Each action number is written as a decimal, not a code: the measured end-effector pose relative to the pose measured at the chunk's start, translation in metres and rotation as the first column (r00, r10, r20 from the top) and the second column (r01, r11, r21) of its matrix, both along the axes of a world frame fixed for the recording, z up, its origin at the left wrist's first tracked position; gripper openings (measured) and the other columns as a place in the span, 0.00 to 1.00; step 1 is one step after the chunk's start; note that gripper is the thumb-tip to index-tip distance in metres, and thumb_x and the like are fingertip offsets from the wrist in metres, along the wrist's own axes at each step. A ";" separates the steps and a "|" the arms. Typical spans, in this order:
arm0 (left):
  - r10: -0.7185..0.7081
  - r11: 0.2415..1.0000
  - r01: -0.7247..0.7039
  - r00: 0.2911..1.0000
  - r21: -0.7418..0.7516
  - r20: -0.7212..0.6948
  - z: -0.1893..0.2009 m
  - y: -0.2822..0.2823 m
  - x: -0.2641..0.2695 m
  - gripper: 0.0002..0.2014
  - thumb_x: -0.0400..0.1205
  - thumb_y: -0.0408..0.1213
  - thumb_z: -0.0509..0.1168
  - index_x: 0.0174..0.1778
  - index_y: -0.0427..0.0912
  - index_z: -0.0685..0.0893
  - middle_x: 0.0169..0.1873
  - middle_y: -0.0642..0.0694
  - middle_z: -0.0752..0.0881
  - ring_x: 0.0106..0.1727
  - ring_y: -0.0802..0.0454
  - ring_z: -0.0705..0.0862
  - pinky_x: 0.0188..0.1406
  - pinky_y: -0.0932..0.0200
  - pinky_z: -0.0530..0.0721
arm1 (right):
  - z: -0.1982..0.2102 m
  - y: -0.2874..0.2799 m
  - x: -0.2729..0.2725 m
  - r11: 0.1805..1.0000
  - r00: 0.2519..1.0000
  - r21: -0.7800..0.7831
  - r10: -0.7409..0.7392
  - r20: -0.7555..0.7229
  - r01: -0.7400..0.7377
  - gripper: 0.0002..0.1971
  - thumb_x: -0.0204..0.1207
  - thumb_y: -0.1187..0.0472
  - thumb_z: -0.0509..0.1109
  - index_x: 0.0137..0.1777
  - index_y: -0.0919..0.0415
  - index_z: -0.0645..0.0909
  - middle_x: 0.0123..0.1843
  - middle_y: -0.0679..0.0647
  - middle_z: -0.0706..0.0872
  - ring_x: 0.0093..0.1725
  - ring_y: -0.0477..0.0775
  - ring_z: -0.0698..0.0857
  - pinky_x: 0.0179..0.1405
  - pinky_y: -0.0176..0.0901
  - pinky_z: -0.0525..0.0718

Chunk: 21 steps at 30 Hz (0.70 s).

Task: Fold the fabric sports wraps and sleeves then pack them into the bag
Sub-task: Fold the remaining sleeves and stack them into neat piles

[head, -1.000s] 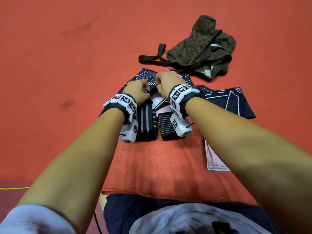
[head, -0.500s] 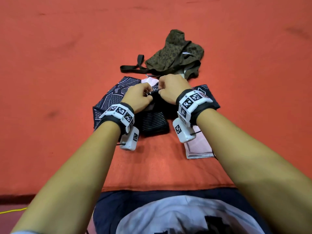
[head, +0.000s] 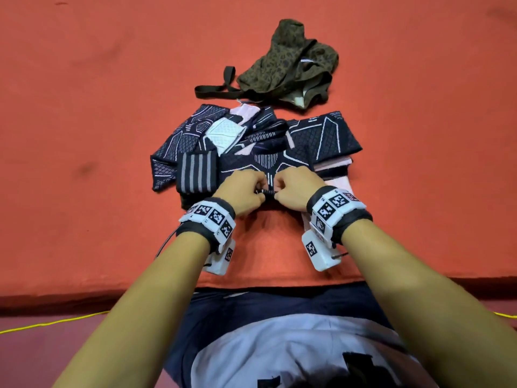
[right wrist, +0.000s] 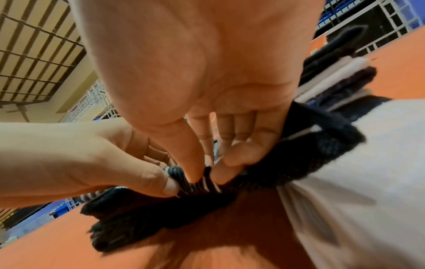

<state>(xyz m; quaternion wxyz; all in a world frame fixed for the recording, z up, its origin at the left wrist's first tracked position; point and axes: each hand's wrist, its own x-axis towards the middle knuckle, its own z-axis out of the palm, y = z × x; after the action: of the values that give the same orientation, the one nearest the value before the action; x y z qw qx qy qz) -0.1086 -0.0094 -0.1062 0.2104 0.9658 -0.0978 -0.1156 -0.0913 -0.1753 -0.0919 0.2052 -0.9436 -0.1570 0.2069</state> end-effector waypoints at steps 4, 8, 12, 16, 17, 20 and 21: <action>-0.025 0.999 0.021 0.996 -0.050 -0.081 -0.013 0.000 -0.015 0.06 0.72 0.43 0.73 0.42 0.51 0.85 0.38 0.55 0.86 0.43 0.52 0.85 0.48 0.54 0.85 | -0.022 -0.005 -0.017 0.997 0.996 -0.027 0.064 -0.067 -0.066 0.06 0.71 0.58 0.68 0.34 0.50 0.78 0.46 0.52 0.87 0.51 0.61 0.85 0.48 0.44 0.81; -0.003 0.997 -0.003 0.998 -0.081 -0.065 -0.020 0.008 -0.027 0.04 0.76 0.42 0.72 0.45 0.51 0.85 0.39 0.57 0.85 0.42 0.55 0.85 0.49 0.59 0.82 | -0.033 -0.006 -0.031 0.993 0.990 -0.044 0.104 -0.097 -0.108 0.08 0.69 0.60 0.67 0.30 0.49 0.76 0.43 0.50 0.85 0.49 0.60 0.85 0.44 0.42 0.76; 0.099 0.994 -0.096 0.993 -0.057 0.060 -0.027 0.018 -0.029 0.07 0.76 0.36 0.70 0.48 0.48 0.84 0.44 0.53 0.80 0.39 0.55 0.82 0.50 0.56 0.81 | -0.032 0.006 -0.038 0.978 0.963 -0.041 0.194 -0.188 -0.205 0.06 0.69 0.62 0.68 0.32 0.55 0.84 0.41 0.54 0.88 0.45 0.61 0.86 0.46 0.48 0.87; 0.103 0.994 -0.102 0.994 -0.047 0.019 -0.031 0.015 -0.034 0.09 0.77 0.36 0.70 0.51 0.49 0.83 0.46 0.52 0.79 0.38 0.57 0.82 0.51 0.55 0.82 | -0.035 0.010 -0.040 0.972 0.951 -0.069 0.201 -0.234 -0.222 0.08 0.69 0.59 0.66 0.40 0.60 0.87 0.40 0.56 0.88 0.42 0.60 0.87 0.45 0.51 0.90; 0.111 0.993 -0.110 0.994 -0.044 0.025 -0.031 0.016 -0.036 0.09 0.77 0.36 0.70 0.51 0.49 0.83 0.46 0.52 0.80 0.39 0.55 0.82 0.52 0.54 0.83 | -0.035 0.009 -0.038 0.978 0.951 -0.042 0.187 -0.246 -0.203 0.07 0.70 0.58 0.68 0.40 0.58 0.87 0.39 0.54 0.88 0.43 0.59 0.88 0.46 0.50 0.90; 0.148 0.988 -0.147 0.989 -0.038 0.029 -0.035 0.022 -0.040 0.10 0.76 0.37 0.69 0.52 0.51 0.83 0.43 0.55 0.84 0.43 0.53 0.82 0.52 0.50 0.84 | -0.035 0.010 -0.034 0.990 0.975 0.140 0.063 -0.213 -0.034 0.05 0.72 0.57 0.70 0.46 0.52 0.86 0.35 0.45 0.85 0.43 0.52 0.88 0.52 0.45 0.87; 0.149 0.988 -0.149 0.989 -0.034 0.017 -0.036 0.025 -0.042 0.11 0.76 0.37 0.68 0.54 0.52 0.83 0.42 0.56 0.85 0.43 0.53 0.82 0.51 0.50 0.84 | -0.038 0.011 -0.033 0.981 0.985 0.193 0.019 -0.174 0.015 0.09 0.73 0.59 0.69 0.51 0.51 0.86 0.37 0.45 0.85 0.45 0.52 0.87 0.54 0.44 0.86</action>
<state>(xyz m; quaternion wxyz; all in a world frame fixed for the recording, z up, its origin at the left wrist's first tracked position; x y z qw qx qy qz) -0.1509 0.0154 -0.1418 0.2331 0.9680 -0.0292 -0.0886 -0.1239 -0.1639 -0.1295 0.3087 -0.8972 -0.1587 0.2730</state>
